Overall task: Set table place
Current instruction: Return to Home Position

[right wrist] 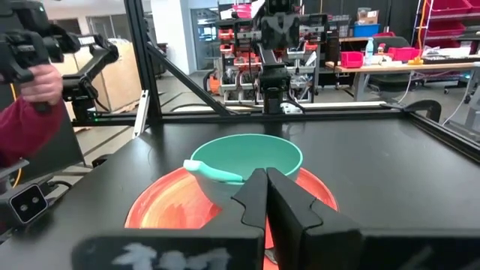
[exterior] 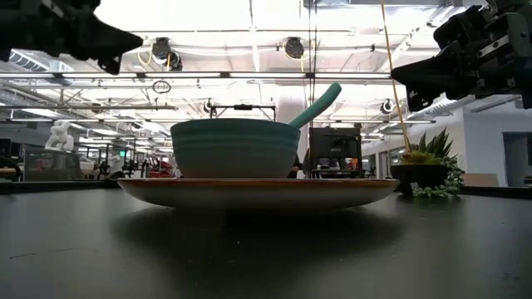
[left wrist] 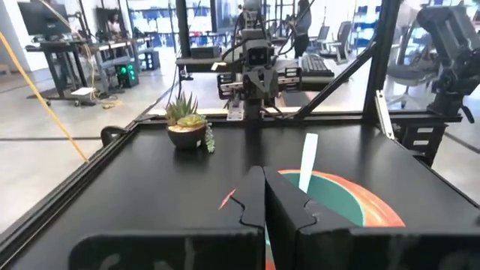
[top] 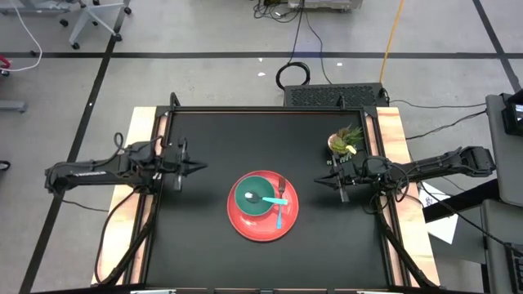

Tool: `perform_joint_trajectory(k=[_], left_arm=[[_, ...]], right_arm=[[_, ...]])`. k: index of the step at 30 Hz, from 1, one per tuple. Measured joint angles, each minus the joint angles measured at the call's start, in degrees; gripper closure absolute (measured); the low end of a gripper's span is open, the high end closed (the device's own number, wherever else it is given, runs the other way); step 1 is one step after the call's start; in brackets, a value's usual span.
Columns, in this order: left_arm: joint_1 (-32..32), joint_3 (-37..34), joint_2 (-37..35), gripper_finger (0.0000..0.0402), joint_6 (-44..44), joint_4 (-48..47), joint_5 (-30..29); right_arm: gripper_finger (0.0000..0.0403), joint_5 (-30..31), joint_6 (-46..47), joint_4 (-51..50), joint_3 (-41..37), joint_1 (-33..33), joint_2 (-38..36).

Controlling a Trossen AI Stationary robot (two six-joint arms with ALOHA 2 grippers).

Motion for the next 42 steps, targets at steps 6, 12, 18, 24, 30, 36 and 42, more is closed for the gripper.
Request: perform_joint_trajectory(k=[6, 12, 18, 24, 30, 36, 42], left_arm=[[-0.02, -3.99, -4.90, 0.0400, 0.47, 0.17, 5.23], [-0.02, -8.12, -6.19, 0.0401, -0.17, 3.71, 6.93], [0.00, -10.05, -6.17, 0.0401, -1.27, 7.67, 7.97], [-0.02, -10.07, -6.17, 0.0401, -6.91, 10.54, 3.32], [-0.35, -10.59, -6.15, 0.0401, -8.41, 8.94, -0.98], [-2.28, -14.71, -6.14, 0.0401, -7.04, 15.03, -1.67], [-3.50, -14.71, -6.15, 0.0401, -5.33, 14.39, -1.47]], right_arm=[[0.0403, -0.02, 0.04, 0.06, 0.02, 0.00, 0.00], [0.0403, -0.02, 0.13, 0.12, 0.01, 0.00, 0.00], [0.0403, -0.02, 0.15, 0.50, 0.00, 0.00, -0.02], [0.0403, -0.02, 0.15, 0.50, 0.00, 0.00, -0.02], [0.0403, -0.02, 0.17, 0.50, 0.00, 0.01, -0.02], [0.0403, -0.02, 0.17, 0.48, 0.00, 0.00, 0.00], [0.0403, -0.02, 0.14, 0.90, 0.00, 0.01, 0.00]])
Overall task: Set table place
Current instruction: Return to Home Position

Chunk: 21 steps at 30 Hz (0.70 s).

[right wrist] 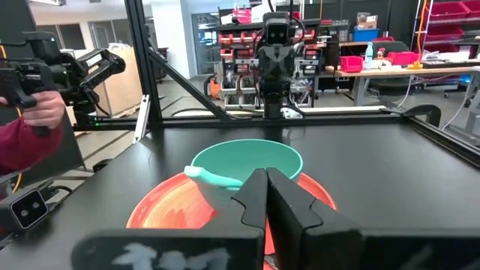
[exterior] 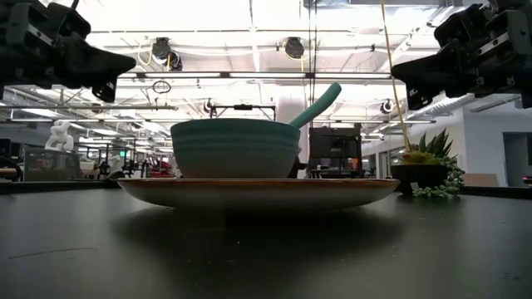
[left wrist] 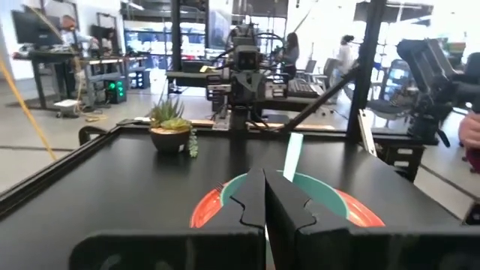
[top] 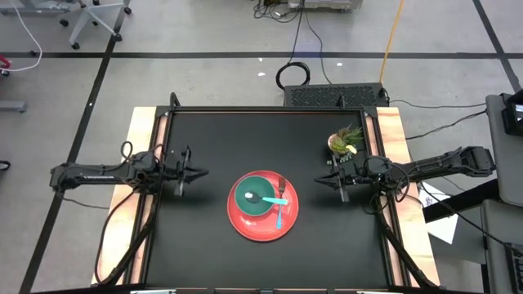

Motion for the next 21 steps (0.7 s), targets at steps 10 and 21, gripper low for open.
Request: perform_joint_trajectory(k=[10, 21], left_arm=[[-0.59, 0.00, 0.00, 0.0401, 2.36, -2.13, 0.25], [-1.51, 0.01, 0.00, 0.0401, 2.32, -3.12, 1.99]], right_arm=[[0.0403, 3.28, -3.23, 3.72, 0.00, -0.57, -0.02], [0.0403, 2.93, -3.03, 2.30, 0.02, -3.28, -2.21]])
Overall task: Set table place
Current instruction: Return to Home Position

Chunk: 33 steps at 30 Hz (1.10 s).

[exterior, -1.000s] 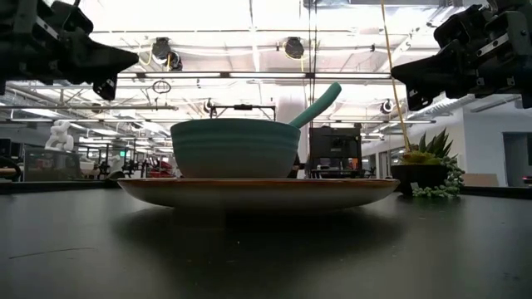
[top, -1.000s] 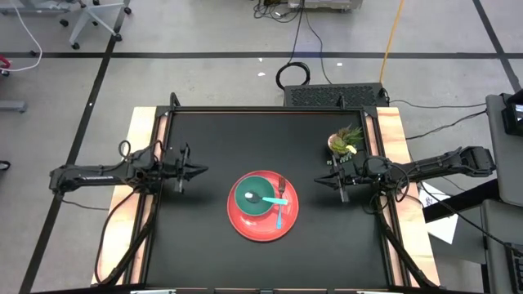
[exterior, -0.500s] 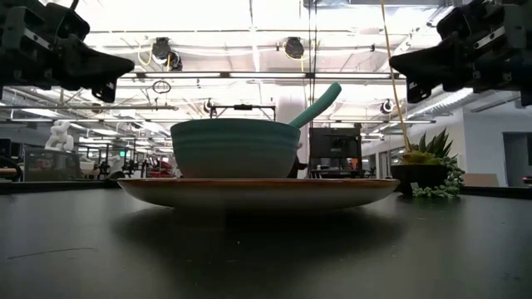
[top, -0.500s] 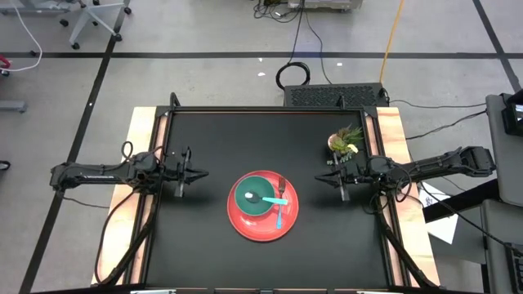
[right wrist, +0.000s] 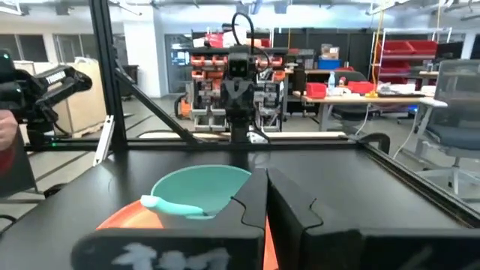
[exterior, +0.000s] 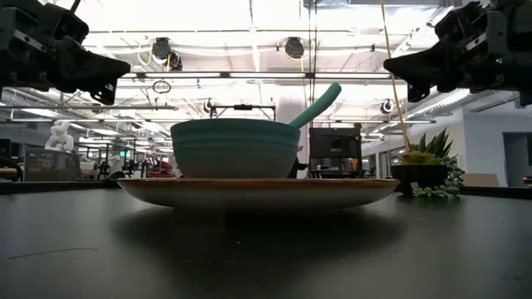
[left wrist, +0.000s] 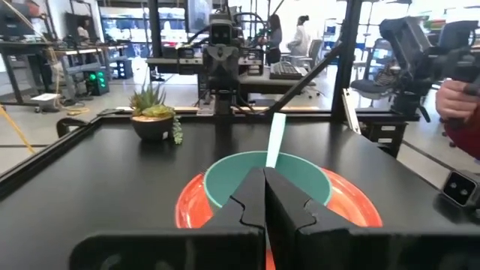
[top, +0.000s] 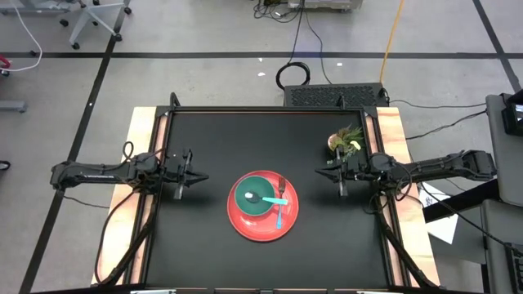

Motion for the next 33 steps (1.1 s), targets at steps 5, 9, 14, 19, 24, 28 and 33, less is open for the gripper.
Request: perform_joint_trajectory(k=[5, 9, 14, 19, 24, 28, 33], left_arm=[[-1.02, 0.01, 0.00, 0.0401, 0.37, -0.57, -0.04], [-1.02, 0.01, 0.00, 0.0401, 0.63, -0.72, -0.04], [-1.02, 0.01, 0.00, 0.0401, 0.86, -0.72, -0.06], [-1.02, 0.01, 0.00, 0.0401, 2.15, -0.72, -0.04], [-1.02, 0.03, 0.00, 0.0401, 2.47, 0.56, -0.04], [-1.02, 0.07, 0.00, 0.0401, 1.68, 0.89, -0.02], [-1.02, 0.07, 0.00, 0.0401, 1.56, 0.05, -0.01]], right_arm=[[0.0403, -0.10, -2.20, 0.84, 0.00, 1.10, -2.91], [0.0403, -0.10, -2.85, 0.99, -0.38, 2.47, -5.95], [0.0403, -0.09, -3.21, 0.19, -0.63, 3.44, -9.79], [0.0403, -0.02, -4.14, -2.35, -0.63, 3.82, -12.68], [0.0403, 0.11, -4.65, -3.44, -0.61, 3.65, -15.72], [0.0403, 0.13, -4.34, -10.10, -0.59, 3.65, -19.57], [0.0403, 0.13, -1.80, -20.27, -0.32, 3.65, -25.08]])
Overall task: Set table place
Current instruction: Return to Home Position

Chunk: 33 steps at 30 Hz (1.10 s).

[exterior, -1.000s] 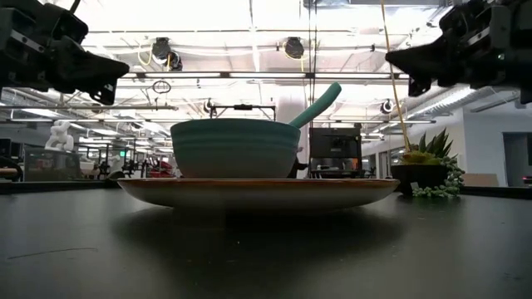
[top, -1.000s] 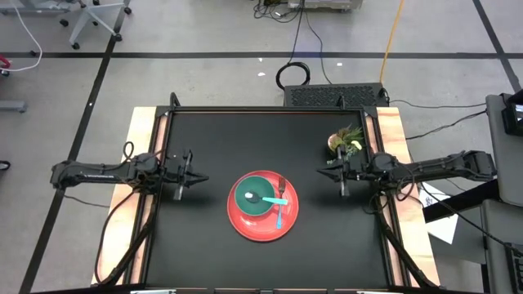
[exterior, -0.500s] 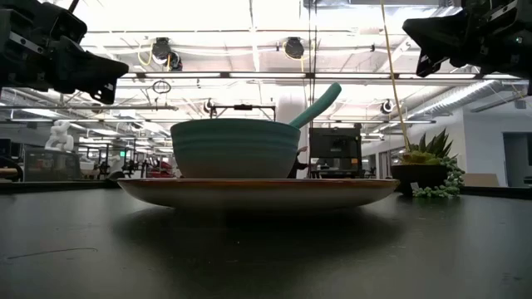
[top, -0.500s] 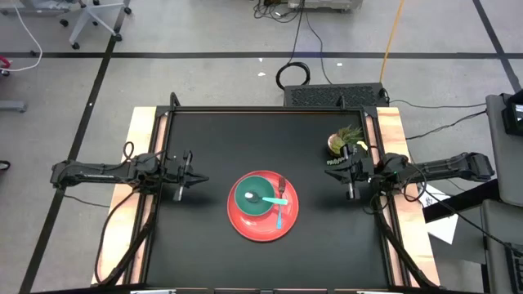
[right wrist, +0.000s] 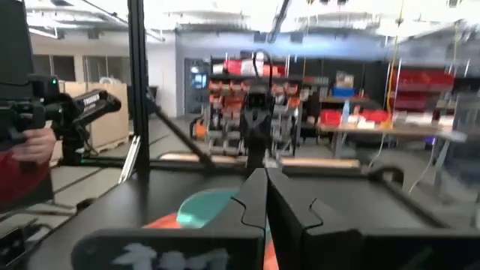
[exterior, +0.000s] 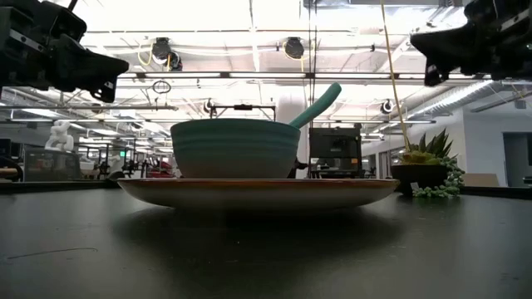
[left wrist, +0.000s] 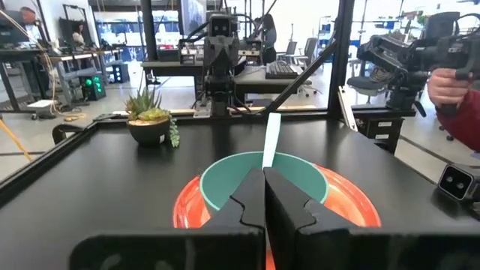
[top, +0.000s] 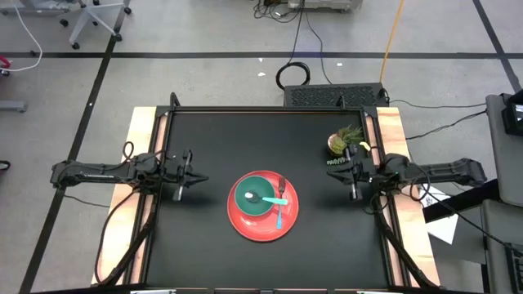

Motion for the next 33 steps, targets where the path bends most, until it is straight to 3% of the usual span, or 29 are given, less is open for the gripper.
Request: perform_joint_trajectory(k=[6, 12, 19, 33], left_arm=[[0.00, 0.00, 0.00, 0.0401, -1.53, -2.79, 1.36], [0.80, 0.93, -0.02, 0.0401, -3.58, -9.03, -0.50], [0.90, 0.96, -2.83, 0.0401, -1.05, -8.42, -4.43], [-1.00, 4.50, -5.82, 0.0401, -4.77, -25.43, -3.34]], right_arm=[[0.0403, -0.72, 3.08, -16.71, 2.50, 0.04, -5.85], [0.0403, -0.81, 3.35, -23.39, 2.75, 0.04, -10.50], [0.0403, -1.04, 4.30, -25.94, 2.86, 0.04, -14.62], [0.0403, -1.46, 9.99, -32.64, 3.03, 0.07, -14.59]])
